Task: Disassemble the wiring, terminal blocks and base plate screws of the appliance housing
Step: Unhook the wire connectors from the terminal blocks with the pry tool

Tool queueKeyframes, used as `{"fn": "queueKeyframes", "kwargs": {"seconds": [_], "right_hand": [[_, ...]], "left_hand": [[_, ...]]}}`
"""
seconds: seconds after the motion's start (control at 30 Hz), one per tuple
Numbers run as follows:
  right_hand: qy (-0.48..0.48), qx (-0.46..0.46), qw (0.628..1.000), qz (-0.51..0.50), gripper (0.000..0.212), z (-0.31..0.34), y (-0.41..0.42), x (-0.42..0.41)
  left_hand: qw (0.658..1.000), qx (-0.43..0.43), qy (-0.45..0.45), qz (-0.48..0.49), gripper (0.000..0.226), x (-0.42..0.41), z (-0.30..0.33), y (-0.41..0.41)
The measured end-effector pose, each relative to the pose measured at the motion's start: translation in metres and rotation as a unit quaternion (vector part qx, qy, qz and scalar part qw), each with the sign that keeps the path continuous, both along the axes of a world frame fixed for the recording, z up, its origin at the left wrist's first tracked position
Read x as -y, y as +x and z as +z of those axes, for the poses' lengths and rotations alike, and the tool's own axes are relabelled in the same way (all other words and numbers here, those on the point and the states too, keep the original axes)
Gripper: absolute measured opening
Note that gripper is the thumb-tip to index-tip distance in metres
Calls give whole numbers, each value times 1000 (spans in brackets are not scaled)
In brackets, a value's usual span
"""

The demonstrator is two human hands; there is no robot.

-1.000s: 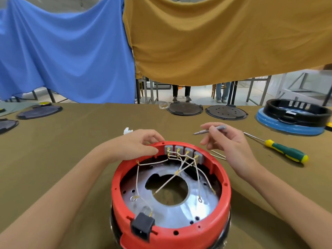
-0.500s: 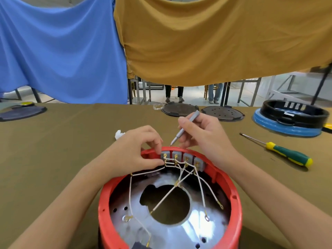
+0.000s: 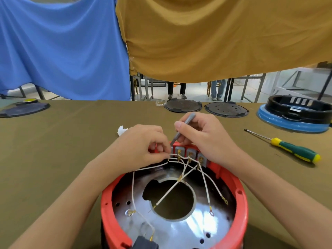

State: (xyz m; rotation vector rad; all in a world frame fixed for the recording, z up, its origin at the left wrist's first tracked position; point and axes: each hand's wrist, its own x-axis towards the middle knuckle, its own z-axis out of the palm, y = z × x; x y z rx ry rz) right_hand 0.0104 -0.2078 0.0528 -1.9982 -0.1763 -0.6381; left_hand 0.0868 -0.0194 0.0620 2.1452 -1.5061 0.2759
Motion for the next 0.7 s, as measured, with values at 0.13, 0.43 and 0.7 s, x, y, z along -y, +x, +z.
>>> {"fn": "queueKeyframes", "kwargs": {"seconds": [0.13, 0.43, 0.7], "right_hand": [[-18, 5, 1000, 3, 17, 0, 1, 1], [13, -16, 1000, 9, 18, 2, -5, 1], [46, 4, 998, -35, 22, 1, -11, 3]], "left_hand": [[999, -31, -22, 10, 12, -1, -4, 4], [984, -74, 90, 136, 23, -9, -4, 9], [986, -92, 88, 103, 32, 10, 5, 15]]}}
